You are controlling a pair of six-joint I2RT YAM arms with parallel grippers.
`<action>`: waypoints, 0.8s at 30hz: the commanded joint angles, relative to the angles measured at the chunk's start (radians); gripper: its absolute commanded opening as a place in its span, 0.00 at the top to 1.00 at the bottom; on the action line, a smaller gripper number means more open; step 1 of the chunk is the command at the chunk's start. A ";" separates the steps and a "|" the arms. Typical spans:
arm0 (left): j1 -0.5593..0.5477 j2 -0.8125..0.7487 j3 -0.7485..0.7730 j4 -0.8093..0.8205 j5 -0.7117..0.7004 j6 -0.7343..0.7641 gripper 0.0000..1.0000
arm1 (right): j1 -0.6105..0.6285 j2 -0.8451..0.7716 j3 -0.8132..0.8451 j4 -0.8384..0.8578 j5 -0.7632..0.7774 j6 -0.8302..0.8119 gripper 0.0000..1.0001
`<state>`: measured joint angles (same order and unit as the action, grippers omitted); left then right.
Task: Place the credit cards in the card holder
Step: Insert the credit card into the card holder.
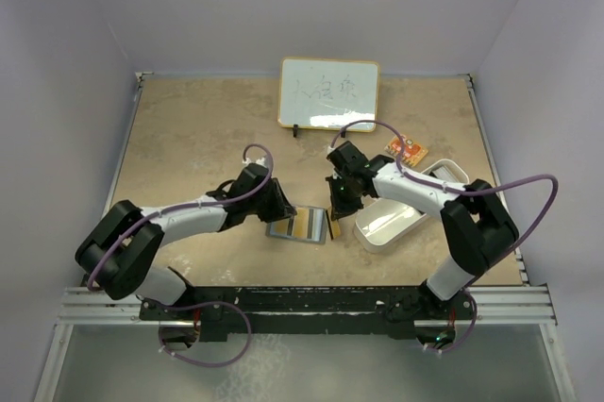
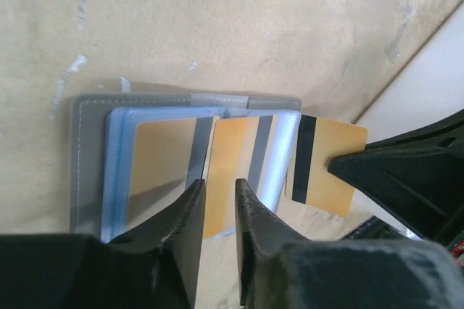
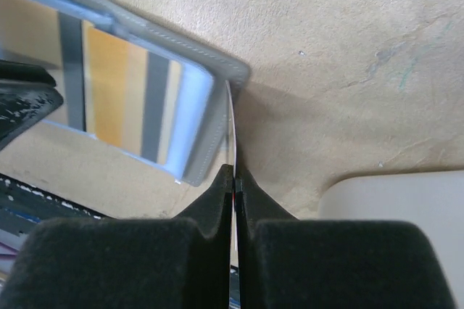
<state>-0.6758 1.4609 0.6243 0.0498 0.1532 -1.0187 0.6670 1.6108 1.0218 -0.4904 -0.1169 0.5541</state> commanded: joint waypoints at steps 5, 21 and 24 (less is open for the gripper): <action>-0.003 -0.005 0.047 -0.100 -0.094 0.048 1.00 | 0.002 0.039 0.014 0.038 0.028 -0.009 1.00; -0.030 0.110 0.046 0.019 0.005 -0.002 1.00 | 0.002 0.060 0.000 0.091 0.019 -0.007 1.00; -0.035 0.118 0.044 0.043 0.018 -0.015 1.00 | 0.003 0.061 -0.002 0.096 0.015 -0.006 1.00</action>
<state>-0.7002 1.5608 0.6529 0.0502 0.1463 -1.0142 0.6666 1.6394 1.0245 -0.4408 -0.1226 0.5510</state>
